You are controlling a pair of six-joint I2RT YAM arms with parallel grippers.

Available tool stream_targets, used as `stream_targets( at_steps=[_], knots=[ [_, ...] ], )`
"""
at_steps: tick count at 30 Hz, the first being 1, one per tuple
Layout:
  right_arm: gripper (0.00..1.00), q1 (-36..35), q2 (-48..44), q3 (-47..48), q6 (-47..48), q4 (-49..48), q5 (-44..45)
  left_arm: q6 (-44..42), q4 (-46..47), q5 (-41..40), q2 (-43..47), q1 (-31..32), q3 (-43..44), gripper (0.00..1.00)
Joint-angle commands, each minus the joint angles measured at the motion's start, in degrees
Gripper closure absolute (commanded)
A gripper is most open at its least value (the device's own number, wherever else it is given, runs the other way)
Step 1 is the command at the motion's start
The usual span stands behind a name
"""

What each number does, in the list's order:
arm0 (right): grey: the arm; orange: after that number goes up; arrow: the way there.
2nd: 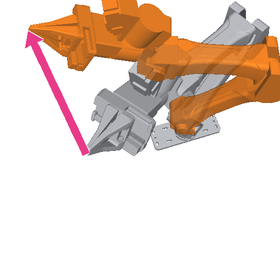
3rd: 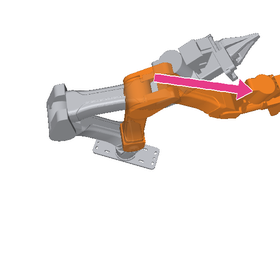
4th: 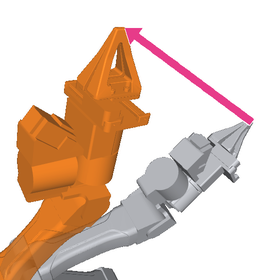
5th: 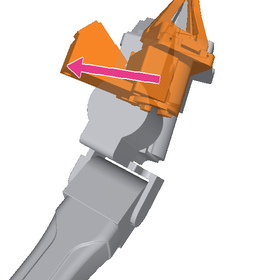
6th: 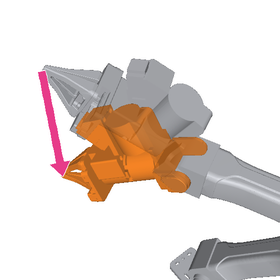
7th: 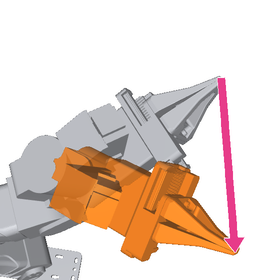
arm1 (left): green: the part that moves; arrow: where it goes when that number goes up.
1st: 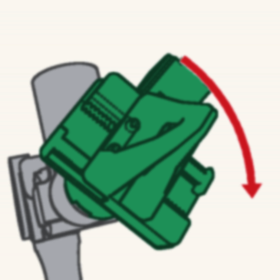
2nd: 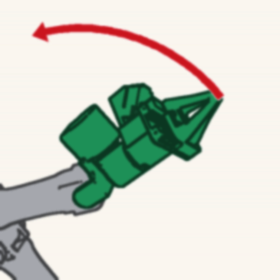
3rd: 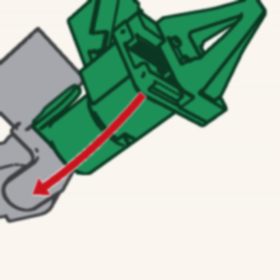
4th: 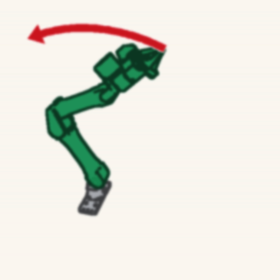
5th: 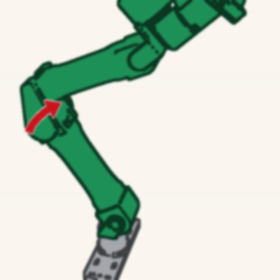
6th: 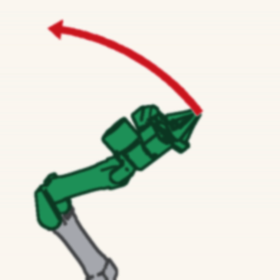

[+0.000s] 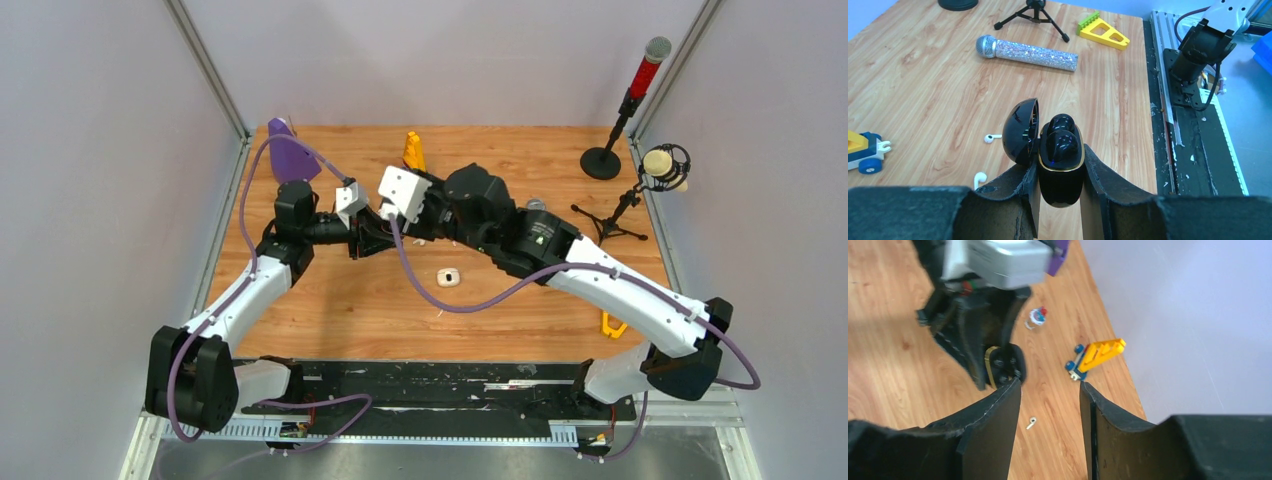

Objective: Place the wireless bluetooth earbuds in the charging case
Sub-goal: Place the earbud in the charging case, then close the charging case.

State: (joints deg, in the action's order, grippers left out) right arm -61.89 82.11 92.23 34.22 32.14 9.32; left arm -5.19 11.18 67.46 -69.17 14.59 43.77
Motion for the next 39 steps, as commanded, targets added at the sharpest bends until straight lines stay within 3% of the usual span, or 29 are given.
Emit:
stream_targets(
  at_steps=[1,6,11,19,32,39],
  knots=[
    [0.53,4.44,-2.56,-1.96,-2.53,-3.11,0.7,1.04,2.64,1.48,1.91,-0.26,0.78,0.84],
    [0.52,5.64,-1.89,-12.63,3.39,-15.83,6.66,1.18,2.69,2.52,2.5,-0.26,0.88,0.84],
    [0.53,8.51,1.94,-13.84,2.43,-23.09,7.04,-0.46,0.38,4.28,3.18,-0.26,0.84,0.84],
    [0.53,9.68,3.55,-10.21,-2.47,-18.81,-2.69,-3.56,-2.43,5.83,3.86,-0.26,0.63,0.84],
    [0.58,9.39,-0.59,-10.29,-1.99,-6.15,-23.71,-3.94,-2.23,5.08,3.52,-0.25,0.57,0.84],
    [0.59,9.37,-2.05,-9.87,-3.12,-4.11,-25.66,-3.45,-1.4,4.4,3.09,-0.26,0.61,0.83]
  ],
)
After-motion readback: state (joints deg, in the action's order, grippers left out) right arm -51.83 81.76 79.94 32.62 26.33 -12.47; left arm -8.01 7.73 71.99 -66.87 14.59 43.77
